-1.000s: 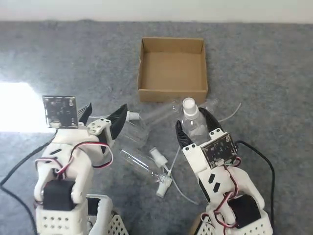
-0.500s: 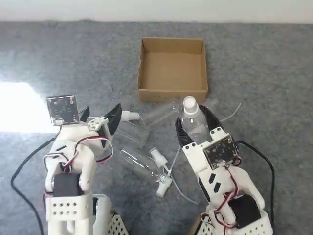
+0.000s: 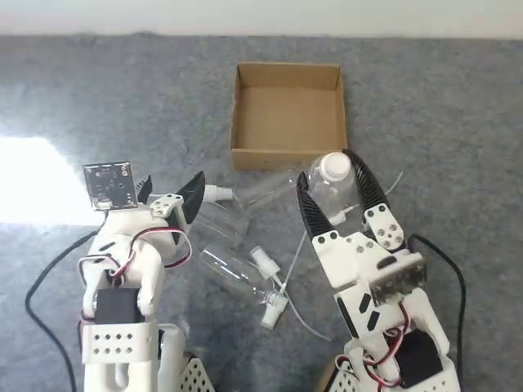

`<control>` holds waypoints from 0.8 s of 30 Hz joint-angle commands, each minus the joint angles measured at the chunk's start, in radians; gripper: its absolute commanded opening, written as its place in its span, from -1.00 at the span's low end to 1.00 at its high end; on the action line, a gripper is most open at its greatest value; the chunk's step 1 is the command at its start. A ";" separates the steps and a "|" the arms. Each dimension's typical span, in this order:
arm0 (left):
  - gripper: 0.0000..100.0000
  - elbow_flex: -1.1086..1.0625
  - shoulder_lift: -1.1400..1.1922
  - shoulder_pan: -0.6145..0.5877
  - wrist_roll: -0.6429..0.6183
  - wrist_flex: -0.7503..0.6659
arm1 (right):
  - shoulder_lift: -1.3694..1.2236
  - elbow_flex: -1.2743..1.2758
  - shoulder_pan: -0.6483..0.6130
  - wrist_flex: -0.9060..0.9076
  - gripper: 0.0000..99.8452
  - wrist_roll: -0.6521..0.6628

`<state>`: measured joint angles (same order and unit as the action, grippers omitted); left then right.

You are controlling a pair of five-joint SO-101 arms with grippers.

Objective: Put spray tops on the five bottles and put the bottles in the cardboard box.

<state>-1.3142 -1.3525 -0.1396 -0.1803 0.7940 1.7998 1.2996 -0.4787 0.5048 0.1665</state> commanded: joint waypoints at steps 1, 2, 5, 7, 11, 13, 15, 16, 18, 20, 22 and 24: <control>-0.41 0.004 0.003 0.000 -0.014 -0.026 | 0.007 -0.061 0.010 -0.107 -0.82 -0.002; -0.41 0.004 0.003 0.000 -0.014 -0.026 | -0.007 -0.063 0.010 -0.122 -0.82 -0.002; -0.41 0.004 0.003 0.000 -0.014 -0.026 | -0.085 -0.066 0.010 -0.197 -0.82 -0.002; -0.41 0.004 0.003 0.000 -0.014 -0.026 | -0.168 -0.071 0.010 -0.262 -0.82 -0.002; -0.41 0.001 0.003 -0.002 -0.011 -0.026 | -0.354 -0.101 0.010 -0.404 -0.82 -0.002; -0.41 -0.005 0.003 -0.002 -0.009 -0.026 | -0.449 -0.138 0.010 -0.443 -0.82 -0.002; -0.41 -0.005 0.003 -0.002 -0.009 -0.026 | -0.542 -0.181 0.010 -0.472 -0.82 -0.002; -0.41 -0.005 0.003 -0.002 -0.009 -0.026 | -0.590 -0.203 0.010 -0.484 -0.82 -0.002; -0.41 -0.005 0.003 -0.002 -0.009 -0.026 | -0.680 -0.252 0.010 -0.512 -0.82 -0.002; -0.41 -0.005 0.003 -0.002 -0.009 -0.026 | -0.769 -0.295 0.010 -0.550 -0.82 -0.002; -0.41 -0.005 0.003 -0.002 -0.009 -0.026 | -0.855 -0.333 0.010 -0.602 -0.82 -0.002; -0.41 -0.005 0.003 -0.003 -0.009 -0.026 | -0.941 -0.365 0.010 -0.656 -0.82 -0.002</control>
<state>-1.3280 -1.3525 -0.1381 -0.1803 0.7940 1.0127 1.0541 -0.4787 -0.0476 0.1665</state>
